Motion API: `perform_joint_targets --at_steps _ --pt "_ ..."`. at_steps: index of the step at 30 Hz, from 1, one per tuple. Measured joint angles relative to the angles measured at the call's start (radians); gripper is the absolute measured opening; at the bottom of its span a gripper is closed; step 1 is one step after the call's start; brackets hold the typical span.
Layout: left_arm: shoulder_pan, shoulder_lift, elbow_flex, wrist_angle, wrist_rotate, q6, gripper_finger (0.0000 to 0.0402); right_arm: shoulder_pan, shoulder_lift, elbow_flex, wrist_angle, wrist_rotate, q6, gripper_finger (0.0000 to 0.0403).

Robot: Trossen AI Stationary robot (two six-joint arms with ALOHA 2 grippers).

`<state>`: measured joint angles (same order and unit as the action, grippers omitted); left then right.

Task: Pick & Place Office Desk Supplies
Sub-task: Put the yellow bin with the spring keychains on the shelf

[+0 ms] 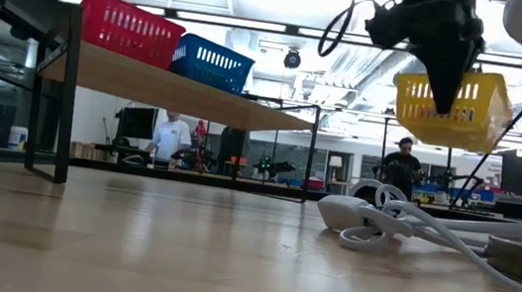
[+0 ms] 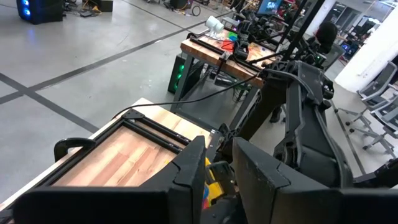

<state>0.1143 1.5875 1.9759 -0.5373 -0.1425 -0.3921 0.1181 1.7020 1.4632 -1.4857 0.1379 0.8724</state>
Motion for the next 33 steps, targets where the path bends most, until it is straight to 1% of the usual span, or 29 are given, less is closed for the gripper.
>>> perform_joint_targets --at_steps 4,7,14,18,23,27,33 --pt "0.000 0.000 0.000 0.000 0.000 0.000 0.0079 0.006 -0.006 0.026 -0.065 0.085 -0.171 0.0003" --pt "0.000 0.000 0.000 0.000 0.000 0.000 0.0079 0.029 -0.036 0.027 -0.071 0.149 -0.258 0.0003" --pt "0.000 0.000 0.000 0.000 0.000 0.000 0.0079 0.065 -0.131 0.027 -0.042 0.206 -0.395 0.0003" --pt "0.000 0.000 0.000 0.000 0.000 0.000 0.0079 0.065 -0.177 0.028 0.023 0.204 -0.543 0.0003" --pt "0.000 0.000 0.000 0.000 0.000 0.000 0.0079 0.021 -0.198 0.028 0.140 0.195 -0.863 0.0003" --pt "0.000 0.000 0.000 0.000 0.000 0.000 0.0079 -0.057 -0.198 0.028 0.211 0.146 -1.082 0.0003" --pt "0.000 0.000 0.000 0.000 0.000 0.000 0.0079 -0.201 -0.197 0.028 0.288 0.082 -1.261 0.0003"
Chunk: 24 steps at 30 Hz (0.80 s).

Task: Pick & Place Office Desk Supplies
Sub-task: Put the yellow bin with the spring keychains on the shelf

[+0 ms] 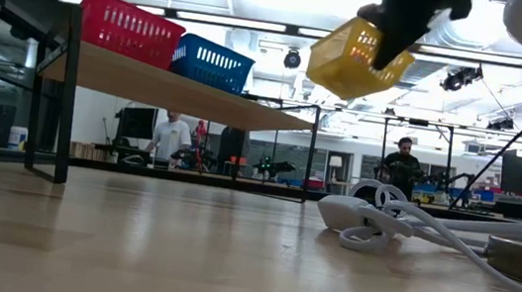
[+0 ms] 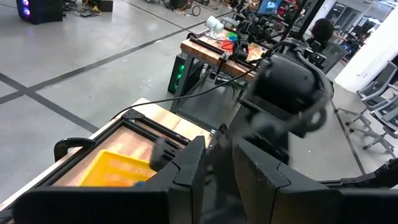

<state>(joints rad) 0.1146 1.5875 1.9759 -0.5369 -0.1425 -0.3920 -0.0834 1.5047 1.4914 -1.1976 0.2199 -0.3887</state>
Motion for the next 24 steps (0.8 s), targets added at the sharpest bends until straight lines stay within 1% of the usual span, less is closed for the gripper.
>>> perform_joint_targets --at_steps 6,9,12,16,19,24 --pt "0.000 0.000 0.000 0.000 0.000 0.000 0.0079 -0.072 0.000 0.000 0.080 -0.065 -0.310 0.0003" --pt "0.000 0.000 0.000 0.000 0.000 0.000 0.0079 -0.093 0.000 0.000 0.143 -0.094 -0.407 0.0003" --pt "0.000 0.000 0.000 0.000 0.000 0.000 0.0079 -0.121 0.001 0.000 0.186 -0.102 -0.451 0.0003" --pt "0.000 0.000 0.000 0.000 0.000 0.000 0.0079 -0.163 0.026 0.000 0.207 -0.156 -0.454 0.0003" --pt "0.000 0.000 0.000 0.000 0.000 0.000 0.0079 -0.176 0.057 -0.001 0.215 -0.167 -0.464 0.0003" --pt "0.000 0.000 0.000 0.000 0.000 0.000 0.0079 -0.194 0.104 -0.002 0.280 -0.193 -0.554 0.0003"
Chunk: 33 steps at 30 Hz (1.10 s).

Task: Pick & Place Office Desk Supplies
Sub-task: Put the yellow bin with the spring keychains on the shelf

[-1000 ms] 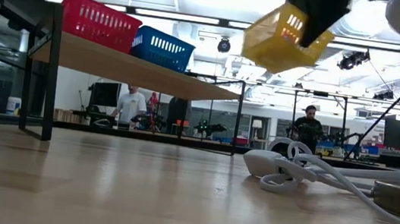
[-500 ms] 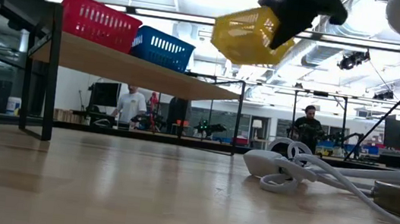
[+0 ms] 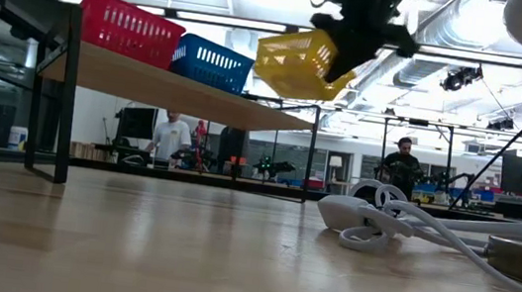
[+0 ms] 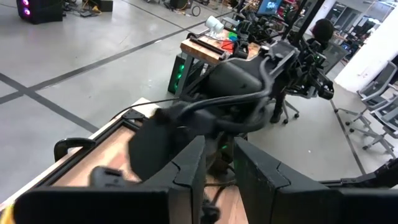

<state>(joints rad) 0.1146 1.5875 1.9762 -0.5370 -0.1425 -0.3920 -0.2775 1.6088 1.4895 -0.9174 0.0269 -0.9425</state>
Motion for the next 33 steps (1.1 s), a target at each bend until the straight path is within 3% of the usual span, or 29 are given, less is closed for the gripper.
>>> perform_joint_targets --at_steps 15,20,33 --pt "0.000 0.000 0.000 0.000 0.000 0.000 0.0079 -0.113 0.063 0.000 0.149 -0.074 -0.078 0.0003" --pt "0.000 0.000 0.000 0.000 0.000 0.000 0.0079 -0.118 0.064 0.021 0.129 -0.075 -0.079 0.0003" --pt "0.000 0.000 0.000 0.000 0.000 0.000 0.0079 -0.118 0.280 0.338 -0.105 -0.078 -0.083 0.0003"
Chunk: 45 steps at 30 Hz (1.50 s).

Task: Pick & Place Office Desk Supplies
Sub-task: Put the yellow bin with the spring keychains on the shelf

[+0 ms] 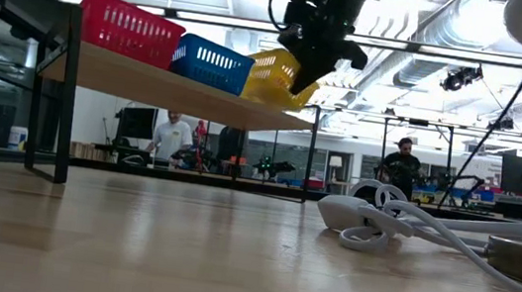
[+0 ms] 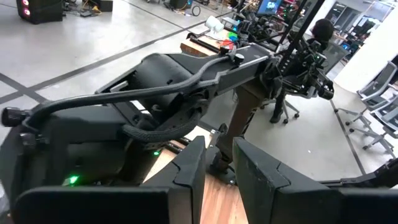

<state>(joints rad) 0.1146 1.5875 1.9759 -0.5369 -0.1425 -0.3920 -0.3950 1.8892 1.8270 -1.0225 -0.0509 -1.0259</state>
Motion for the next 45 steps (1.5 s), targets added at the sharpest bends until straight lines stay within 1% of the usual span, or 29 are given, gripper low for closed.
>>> perform_joint_targets --at_steps 4,18,23,31,37,45 --pt "0.000 0.000 0.000 0.000 0.000 0.000 0.0079 0.000 0.015 0.034 -0.011 -0.004 -0.022 0.0003" --pt "0.000 0.000 0.000 0.000 0.000 0.000 0.0079 0.004 0.016 0.034 -0.011 -0.009 -0.014 0.0003" --pt "0.000 0.000 0.000 0.000 0.000 0.000 0.0079 0.016 0.055 0.032 -0.004 0.014 -0.012 0.0003" --pt "0.000 0.000 0.000 0.001 0.000 0.000 0.0079 0.028 0.058 0.033 0.006 0.029 -0.010 0.0003" --pt "0.000 0.000 0.000 0.000 0.000 0.000 0.0079 0.048 0.058 0.033 0.009 0.105 0.024 0.0003" --pt "0.000 0.000 0.000 0.000 0.000 0.000 0.0079 0.057 0.057 0.033 0.009 0.096 0.011 0.0006"
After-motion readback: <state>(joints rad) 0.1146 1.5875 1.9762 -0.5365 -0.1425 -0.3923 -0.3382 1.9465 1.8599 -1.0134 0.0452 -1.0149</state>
